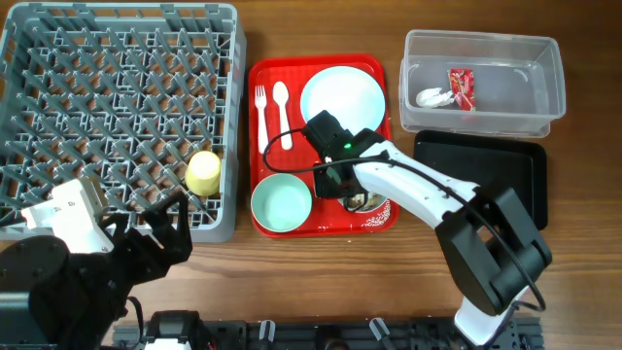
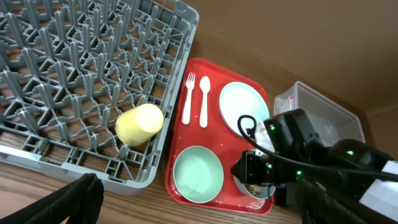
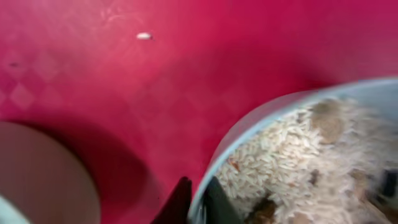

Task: Sort waste into correct bins and load items into the dishwasher rack
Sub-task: 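Grasp the blue rice bowl with the right gripper and tip rice onto black tray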

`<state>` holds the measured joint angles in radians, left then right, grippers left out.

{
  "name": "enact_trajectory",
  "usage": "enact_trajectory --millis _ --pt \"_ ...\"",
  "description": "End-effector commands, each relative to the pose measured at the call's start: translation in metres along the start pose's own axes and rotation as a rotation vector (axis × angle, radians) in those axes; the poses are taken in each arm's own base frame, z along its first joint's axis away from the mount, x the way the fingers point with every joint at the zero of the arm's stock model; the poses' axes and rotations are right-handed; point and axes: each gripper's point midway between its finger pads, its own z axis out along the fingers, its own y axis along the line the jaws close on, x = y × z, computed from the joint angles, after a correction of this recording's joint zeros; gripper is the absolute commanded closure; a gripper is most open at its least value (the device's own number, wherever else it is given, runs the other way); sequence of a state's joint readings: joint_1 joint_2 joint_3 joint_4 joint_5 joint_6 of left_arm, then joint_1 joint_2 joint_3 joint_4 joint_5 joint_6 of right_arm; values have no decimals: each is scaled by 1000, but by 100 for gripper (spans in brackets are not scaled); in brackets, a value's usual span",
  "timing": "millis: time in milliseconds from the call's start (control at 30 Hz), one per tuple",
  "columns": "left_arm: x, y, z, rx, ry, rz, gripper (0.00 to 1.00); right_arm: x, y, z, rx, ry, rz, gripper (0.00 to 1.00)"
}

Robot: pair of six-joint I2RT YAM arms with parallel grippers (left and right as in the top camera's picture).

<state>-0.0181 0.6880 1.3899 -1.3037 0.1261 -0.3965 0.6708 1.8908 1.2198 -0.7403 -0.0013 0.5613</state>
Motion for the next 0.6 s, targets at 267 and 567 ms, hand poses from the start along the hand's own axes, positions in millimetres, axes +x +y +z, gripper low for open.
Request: enact_trajectory --millis 267,567 --pt "-1 -3 -3 16 -4 26 0 -26 -8 -87 -165 -160 9 96" --pt "-1 -3 -3 16 -4 26 0 -8 -70 -130 -167 -118 134 96"
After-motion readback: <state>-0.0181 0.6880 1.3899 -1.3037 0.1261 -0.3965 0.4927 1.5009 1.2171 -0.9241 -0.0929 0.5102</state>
